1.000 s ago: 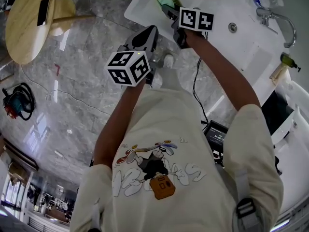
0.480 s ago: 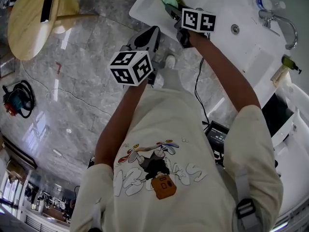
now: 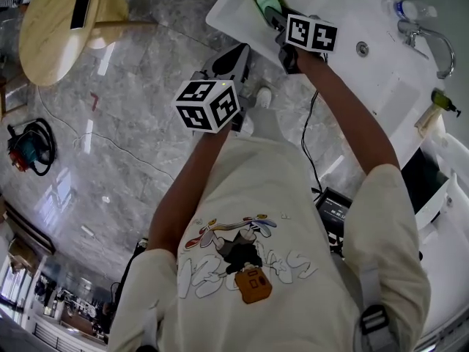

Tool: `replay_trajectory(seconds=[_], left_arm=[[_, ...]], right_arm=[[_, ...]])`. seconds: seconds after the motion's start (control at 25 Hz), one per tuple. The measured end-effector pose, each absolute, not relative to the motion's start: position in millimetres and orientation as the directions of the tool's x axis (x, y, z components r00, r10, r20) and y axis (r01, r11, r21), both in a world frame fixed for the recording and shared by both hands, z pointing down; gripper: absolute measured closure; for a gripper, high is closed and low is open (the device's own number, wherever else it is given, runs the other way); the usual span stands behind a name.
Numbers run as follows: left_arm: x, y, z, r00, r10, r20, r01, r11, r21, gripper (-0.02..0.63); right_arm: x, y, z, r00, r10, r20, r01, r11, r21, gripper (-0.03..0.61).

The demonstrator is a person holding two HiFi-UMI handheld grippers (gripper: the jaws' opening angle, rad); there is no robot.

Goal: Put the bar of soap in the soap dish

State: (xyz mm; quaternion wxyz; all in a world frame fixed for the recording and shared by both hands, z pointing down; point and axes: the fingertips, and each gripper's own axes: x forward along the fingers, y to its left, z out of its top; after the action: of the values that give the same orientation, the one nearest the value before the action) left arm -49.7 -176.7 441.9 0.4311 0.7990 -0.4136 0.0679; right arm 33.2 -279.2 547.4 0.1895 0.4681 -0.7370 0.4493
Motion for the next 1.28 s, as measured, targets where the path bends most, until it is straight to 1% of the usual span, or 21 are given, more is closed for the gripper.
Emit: replay_trajectory(seconds=[0.28,0.48,0.68,0.84,1.04,1.28], left_arm=[[-53,-173,438,0.646,-0.609,0.46,-0.722,-0.292,0.627,0.606],[-52,-169,437,0.646,-0.612,0.457,-0.722,-0.296,0.625,0.606],[-49,-168,434,0.646,-0.618,0.448,-0.721,-0.301,0.624,0.606],[-48,-167,429,0.646,-0.622,0.442,-0.721,-0.308,0.621,0.606],[-45,-164,423,0.65,-0.624,0.433,-0.719,-0.32,0.617,0.606],[-46,-168,406,0.648,-0.64,0.413,-0.722,-0.344,0.601,0.606]], right_arm=[[41,-280,547,-0.463,-0.534,0.708,-0.875,0.148,-0.461,0.439],[45,-281,551,-0.435,-0.523,0.733,-0.896,0.172,-0.409,0.439],[54,-283,552,-0.419,-0.533,0.735,-0.894,0.101,-0.437,0.439],[54,-283,546,-0.411,-0.542,0.733,-0.901,0.121,-0.417,0.439],[59,-280,530,-0.425,-0.576,0.698,-0.878,0.076,-0.472,0.439],[53,-278,490,-0.462,-0.623,0.632,-0.86,0.141,-0.49,0.439]])
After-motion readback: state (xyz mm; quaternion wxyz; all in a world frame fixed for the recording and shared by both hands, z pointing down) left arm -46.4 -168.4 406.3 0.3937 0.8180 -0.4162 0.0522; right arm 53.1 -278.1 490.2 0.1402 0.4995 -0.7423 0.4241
